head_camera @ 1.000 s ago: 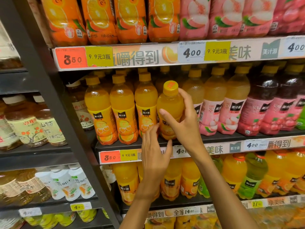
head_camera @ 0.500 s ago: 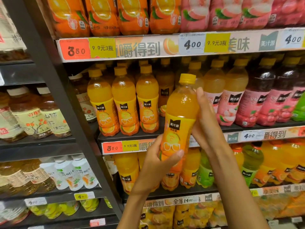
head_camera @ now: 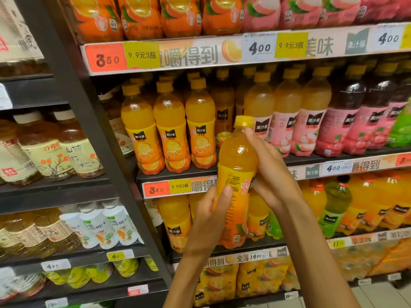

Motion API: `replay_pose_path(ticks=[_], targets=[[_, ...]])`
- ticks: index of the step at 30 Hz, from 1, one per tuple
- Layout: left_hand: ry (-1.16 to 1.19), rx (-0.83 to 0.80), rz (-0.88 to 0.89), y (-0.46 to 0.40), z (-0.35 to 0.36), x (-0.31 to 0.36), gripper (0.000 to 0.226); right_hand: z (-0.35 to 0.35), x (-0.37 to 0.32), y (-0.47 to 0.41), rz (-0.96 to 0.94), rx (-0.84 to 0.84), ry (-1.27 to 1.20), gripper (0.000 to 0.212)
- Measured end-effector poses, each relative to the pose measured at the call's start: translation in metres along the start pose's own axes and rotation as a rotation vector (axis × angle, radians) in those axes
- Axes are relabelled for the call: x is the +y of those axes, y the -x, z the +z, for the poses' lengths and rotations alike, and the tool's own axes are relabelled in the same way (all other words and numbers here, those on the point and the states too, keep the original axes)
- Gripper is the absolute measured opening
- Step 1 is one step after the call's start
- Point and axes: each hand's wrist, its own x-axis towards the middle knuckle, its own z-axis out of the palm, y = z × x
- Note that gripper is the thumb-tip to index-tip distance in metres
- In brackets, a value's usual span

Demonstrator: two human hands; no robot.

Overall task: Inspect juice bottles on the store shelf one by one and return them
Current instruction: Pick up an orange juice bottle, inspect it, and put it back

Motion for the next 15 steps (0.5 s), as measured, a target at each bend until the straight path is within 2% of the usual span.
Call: replay_pose_path(ticks=[2,5,8,11,13,15], targets=[[0.105,-0.03,-0.074,0.005,-0.003,0.0,0.031,-0.001,-0.002,0.003,0.032,-0.02,-0.043,0.05],[0.312,-0.158,-0.245,0.013,-0.013,-0.001,0.056,-0.004,-0.001,0.005,0.056,-0.061,-0.117,0.048],[0.404,-0.301,-0.342,0.017,-0.011,-0.001,0.073,-0.002,0.005,0.005,0.131,-0.12,-0.262,0.051],[0.309,-0.269,-0.372,0.016,-0.005,-0.003,0.072,-0.005,0.005,0.002,0.096,-0.109,-0.241,0.039],[0.182,-0.194,-0.368,0.013,-0.002,0.002,0.066,-0.009,0.001,0.001,0.072,-0.039,-0.146,0.034],[0.136,-0.193,-0.344,0.011,0.002,0.007,0.063,-0.014,-0.003,0.0,0.072,0.025,-0.045,0.03]])
